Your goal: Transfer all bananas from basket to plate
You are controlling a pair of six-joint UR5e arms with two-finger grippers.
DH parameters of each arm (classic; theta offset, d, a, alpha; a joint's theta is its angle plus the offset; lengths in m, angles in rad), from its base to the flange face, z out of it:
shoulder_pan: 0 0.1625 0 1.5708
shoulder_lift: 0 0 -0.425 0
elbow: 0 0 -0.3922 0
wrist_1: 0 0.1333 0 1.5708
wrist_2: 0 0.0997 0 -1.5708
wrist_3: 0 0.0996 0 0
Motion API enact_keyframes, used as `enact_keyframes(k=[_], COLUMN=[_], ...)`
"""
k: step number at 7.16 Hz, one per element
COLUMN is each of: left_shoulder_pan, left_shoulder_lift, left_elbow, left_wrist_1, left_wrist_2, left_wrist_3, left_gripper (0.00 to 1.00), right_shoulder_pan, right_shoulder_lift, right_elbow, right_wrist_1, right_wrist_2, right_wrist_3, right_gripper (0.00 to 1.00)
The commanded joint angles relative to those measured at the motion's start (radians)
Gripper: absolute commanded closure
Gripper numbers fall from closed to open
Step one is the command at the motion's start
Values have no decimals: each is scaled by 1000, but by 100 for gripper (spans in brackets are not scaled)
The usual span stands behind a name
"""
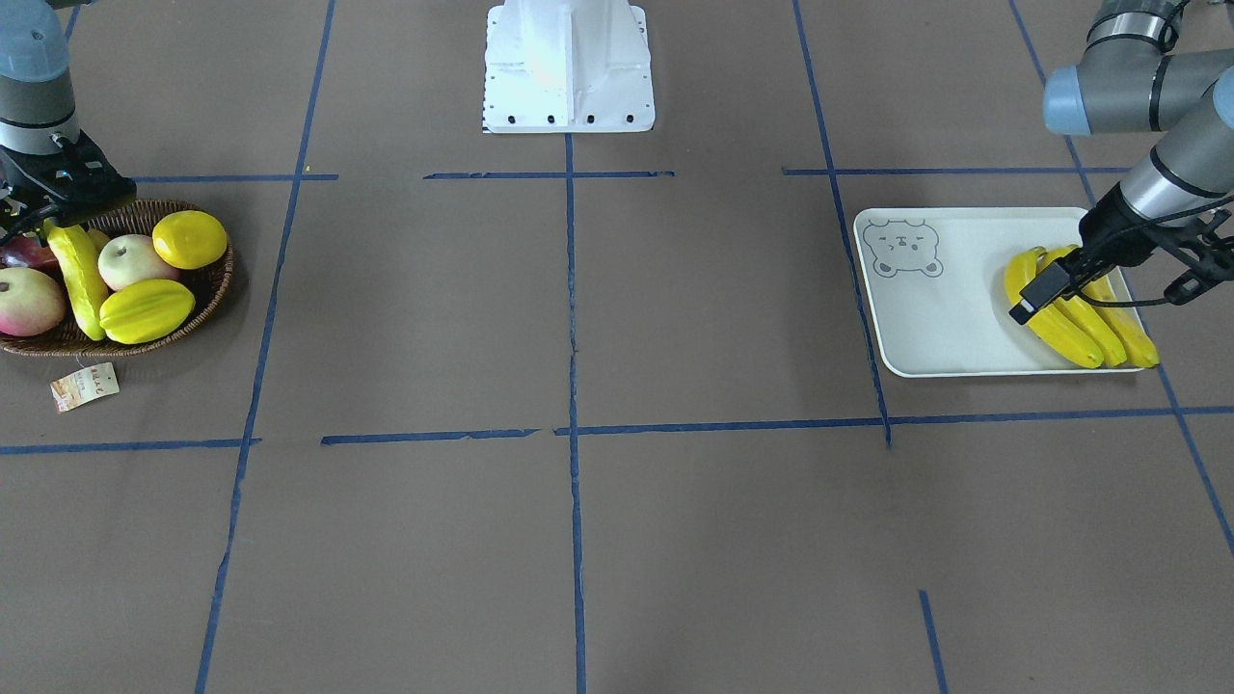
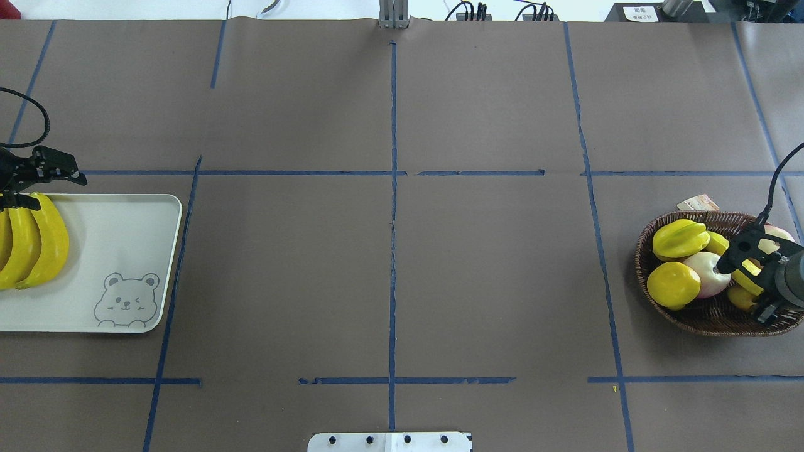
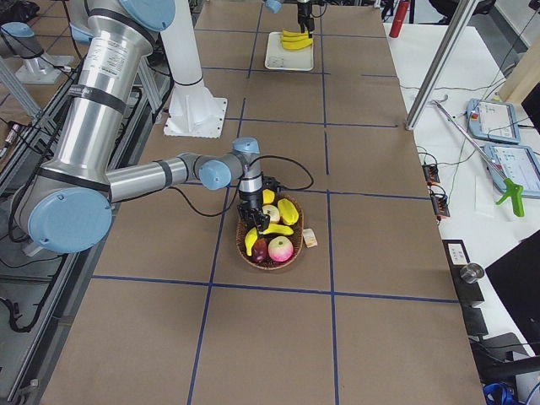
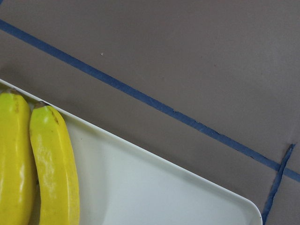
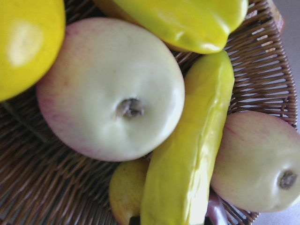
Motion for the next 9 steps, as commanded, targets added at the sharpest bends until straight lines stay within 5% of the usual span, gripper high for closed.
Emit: enact_keyframes(k=[1,3,9], left_shoulder_pan=[1,4,14], left_shoulder_lift=[0,0,-63], left_elbow=[0,1,-18], left_wrist_1=[0,0,-6], left_wrist_2=[1,1,0], left_wrist_3=[0,-2,0], left_gripper=[0,0,0], right_shoulder_pan=[50,102,333], right_shoulder_lift=[-7,-17,100], right_elbow=[30,62,95], right_wrist_1=[-2,-2,12], right_wrist_2=[10,40,411], right_wrist_3=[-20,-20,36], right_gripper=[79,81,83])
